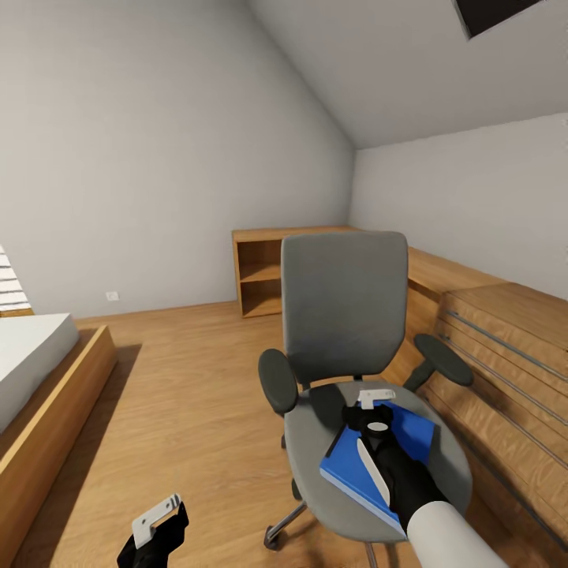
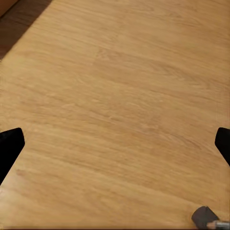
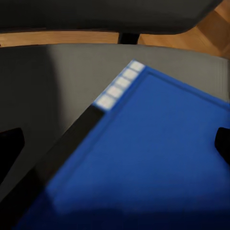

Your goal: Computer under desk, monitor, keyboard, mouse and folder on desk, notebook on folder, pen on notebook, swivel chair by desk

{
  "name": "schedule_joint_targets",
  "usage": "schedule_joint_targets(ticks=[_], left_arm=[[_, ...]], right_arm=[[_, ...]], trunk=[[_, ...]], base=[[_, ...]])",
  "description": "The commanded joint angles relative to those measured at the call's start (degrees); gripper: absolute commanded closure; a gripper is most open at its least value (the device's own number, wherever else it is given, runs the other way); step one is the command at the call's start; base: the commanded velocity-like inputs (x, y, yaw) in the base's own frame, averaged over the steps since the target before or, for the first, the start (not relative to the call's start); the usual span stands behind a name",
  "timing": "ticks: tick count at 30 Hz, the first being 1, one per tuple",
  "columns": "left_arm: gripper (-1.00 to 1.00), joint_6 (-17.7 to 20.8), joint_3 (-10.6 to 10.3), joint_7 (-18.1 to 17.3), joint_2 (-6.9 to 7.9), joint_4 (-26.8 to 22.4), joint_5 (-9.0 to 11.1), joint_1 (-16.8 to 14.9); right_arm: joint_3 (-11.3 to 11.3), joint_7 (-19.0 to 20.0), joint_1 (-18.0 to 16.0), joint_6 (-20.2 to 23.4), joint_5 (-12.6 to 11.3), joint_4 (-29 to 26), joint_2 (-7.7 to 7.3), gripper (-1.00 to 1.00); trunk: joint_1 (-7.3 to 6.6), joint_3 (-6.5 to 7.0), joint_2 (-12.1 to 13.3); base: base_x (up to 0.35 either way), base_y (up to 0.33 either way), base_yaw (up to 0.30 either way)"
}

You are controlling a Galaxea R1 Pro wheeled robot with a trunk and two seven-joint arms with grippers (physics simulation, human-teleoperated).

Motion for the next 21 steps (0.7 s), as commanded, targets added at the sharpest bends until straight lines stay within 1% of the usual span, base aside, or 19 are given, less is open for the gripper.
schedule_joint_targets(ticks=[1,6,11,18,21], left_arm=[[-1.0,-0.4,-0.3,0.3,0.08,-0.1,0.6,-0.1],[-1.0,-0.4,-0.2,0.3,0.08,-0.1,0.6,-0.1],[-1.0,-0.4,-0.3,0.3,0.08,-0.1,0.6,-0.1],[-1.0,-0.4,-0.3,0.3,0.08,-0.1,0.6,-0.1],[-1.0,-0.4,-0.2,0.3,0.08,-0.1,0.6,-0.1]], right_arm=[[0.1,-0.3,0.0,0.3,-0.6,0.3,-0.05,-1.0],[0.1,-0.4,0.0,0.3,-0.6,0.3,-0.07,-1.0],[0.1,-0.3,0.0,0.4,-0.6,0.3,-0.09,-1.0],[0.1,-0.3,0.0,0.3,-0.6,0.3,-0.06,-1.0],[0.1,-0.3,0.0,0.3,-0.6,0.3,-0.05,-1.0]], trunk=[[-0.01,-0.07,0.0],[-0.01,-0.07,0.0],[-0.01,-0.07,0.0],[-0.01,-0.07,0.0],[-0.01,-0.07,0.0]], base=[[-0.074,-0.003,0.0],[-0.174,-0.001,0.0],[-0.087,0.0,0.0],[-0.252,0.0,0.0],[-0.148,0.0,0.0]])
